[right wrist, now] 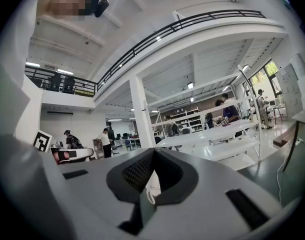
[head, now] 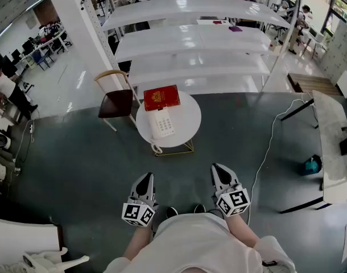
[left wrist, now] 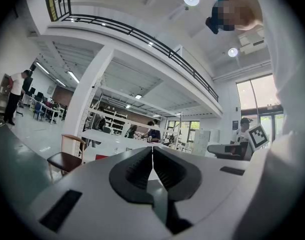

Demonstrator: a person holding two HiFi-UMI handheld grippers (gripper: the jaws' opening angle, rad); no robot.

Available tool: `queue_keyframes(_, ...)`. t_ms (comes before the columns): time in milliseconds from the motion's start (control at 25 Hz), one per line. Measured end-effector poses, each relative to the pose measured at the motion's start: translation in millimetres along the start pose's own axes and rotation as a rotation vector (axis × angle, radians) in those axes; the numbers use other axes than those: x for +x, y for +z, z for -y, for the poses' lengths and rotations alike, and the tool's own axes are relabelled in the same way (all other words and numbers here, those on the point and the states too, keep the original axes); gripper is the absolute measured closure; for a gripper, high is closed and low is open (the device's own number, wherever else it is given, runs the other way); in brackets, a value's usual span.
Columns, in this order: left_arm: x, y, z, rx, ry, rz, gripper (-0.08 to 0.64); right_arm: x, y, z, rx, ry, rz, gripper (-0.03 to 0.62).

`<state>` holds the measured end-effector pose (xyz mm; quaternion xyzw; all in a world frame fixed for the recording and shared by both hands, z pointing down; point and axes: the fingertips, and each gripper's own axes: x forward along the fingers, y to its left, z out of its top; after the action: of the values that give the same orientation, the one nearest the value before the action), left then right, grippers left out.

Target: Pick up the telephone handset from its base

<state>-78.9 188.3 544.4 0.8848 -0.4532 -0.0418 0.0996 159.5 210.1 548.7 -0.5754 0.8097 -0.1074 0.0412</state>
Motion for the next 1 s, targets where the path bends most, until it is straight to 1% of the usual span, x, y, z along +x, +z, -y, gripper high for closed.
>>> queue_keyframes(600,3,-3,5,0.002,0.022,0.003,0.538,1,4,4,-0.011,0.032,0.019,0.584)
queue_keyframes(1000,11,-5,22,0.015,0.053,0.008,0.538,1,7,16,-0.031,0.078,0.017,0.584)
